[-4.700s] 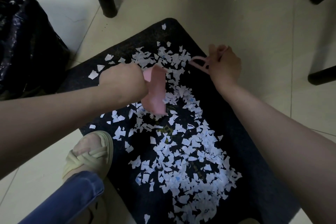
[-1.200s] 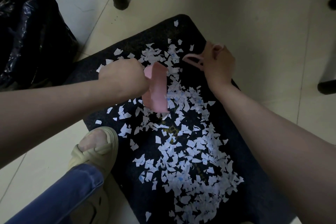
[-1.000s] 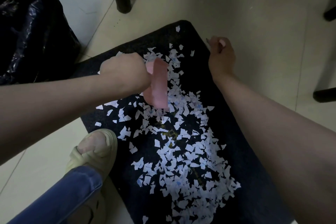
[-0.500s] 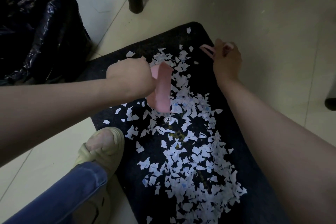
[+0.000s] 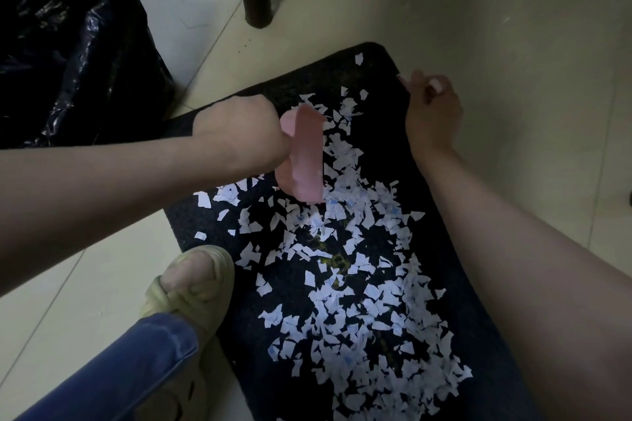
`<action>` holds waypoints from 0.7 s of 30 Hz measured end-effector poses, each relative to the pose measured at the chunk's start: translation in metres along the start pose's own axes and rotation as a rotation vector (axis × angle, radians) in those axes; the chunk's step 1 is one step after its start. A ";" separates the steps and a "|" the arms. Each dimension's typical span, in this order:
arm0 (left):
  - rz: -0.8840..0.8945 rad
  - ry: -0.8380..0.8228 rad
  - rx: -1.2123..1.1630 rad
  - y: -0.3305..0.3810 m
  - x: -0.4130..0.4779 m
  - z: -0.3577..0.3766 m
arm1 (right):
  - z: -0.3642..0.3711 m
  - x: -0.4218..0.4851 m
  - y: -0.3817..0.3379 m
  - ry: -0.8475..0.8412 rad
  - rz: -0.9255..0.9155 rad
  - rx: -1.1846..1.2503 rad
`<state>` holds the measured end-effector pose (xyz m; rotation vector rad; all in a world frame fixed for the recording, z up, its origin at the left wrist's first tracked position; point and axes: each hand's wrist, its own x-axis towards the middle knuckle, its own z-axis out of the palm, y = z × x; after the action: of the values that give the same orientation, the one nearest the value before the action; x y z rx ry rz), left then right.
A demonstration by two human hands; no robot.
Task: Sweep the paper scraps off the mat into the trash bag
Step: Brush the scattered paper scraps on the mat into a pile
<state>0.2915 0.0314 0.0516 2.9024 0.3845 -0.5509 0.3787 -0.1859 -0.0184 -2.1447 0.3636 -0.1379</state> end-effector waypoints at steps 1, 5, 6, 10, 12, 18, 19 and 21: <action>-0.001 -0.006 0.002 0.001 0.001 0.001 | 0.002 0.002 0.002 -0.081 0.037 0.013; 0.020 -0.029 0.014 0.001 -0.002 0.007 | 0.012 0.000 0.002 -0.357 -0.030 -0.067; 0.022 -0.032 0.015 0.001 -0.002 0.008 | 0.010 -0.003 -0.005 -0.335 -0.103 -0.180; 0.011 -0.055 0.013 0.000 0.001 0.007 | 0.003 -0.005 -0.019 0.056 -0.184 -0.242; 0.016 -0.057 0.022 0.000 0.002 0.007 | 0.004 -0.001 -0.020 0.141 -0.157 -0.108; 0.016 -0.065 0.029 -0.005 0.001 0.009 | 0.022 0.017 -0.004 -0.212 0.048 -0.001; 0.014 -0.064 0.027 -0.006 0.001 0.010 | 0.024 0.016 -0.001 -0.316 0.048 -0.017; 0.011 -0.059 0.027 -0.006 0.001 0.010 | 0.027 0.008 -0.001 -0.439 -0.027 -0.086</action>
<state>0.2877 0.0350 0.0413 2.9040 0.3551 -0.6435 0.3927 -0.1668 -0.0330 -2.1915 0.0843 0.3356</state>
